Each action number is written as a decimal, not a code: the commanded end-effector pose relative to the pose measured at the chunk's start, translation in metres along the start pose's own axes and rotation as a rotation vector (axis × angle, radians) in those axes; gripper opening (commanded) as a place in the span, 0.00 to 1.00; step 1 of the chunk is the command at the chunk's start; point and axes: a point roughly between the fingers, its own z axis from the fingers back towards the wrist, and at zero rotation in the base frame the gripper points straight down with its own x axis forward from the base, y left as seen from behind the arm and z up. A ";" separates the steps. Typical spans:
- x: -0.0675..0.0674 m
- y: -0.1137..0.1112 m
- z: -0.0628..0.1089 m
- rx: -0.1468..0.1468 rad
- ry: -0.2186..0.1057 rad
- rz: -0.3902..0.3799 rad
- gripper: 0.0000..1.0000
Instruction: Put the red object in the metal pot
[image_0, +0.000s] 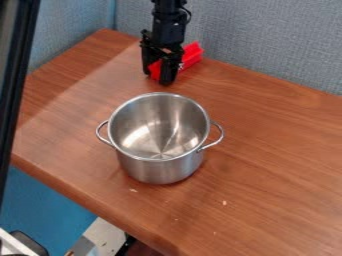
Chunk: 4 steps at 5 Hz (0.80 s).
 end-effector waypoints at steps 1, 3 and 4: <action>-0.003 -0.002 0.029 0.046 -0.051 0.020 0.00; -0.007 -0.008 0.034 0.049 -0.068 0.050 0.00; -0.008 -0.009 0.037 0.046 -0.081 0.064 0.00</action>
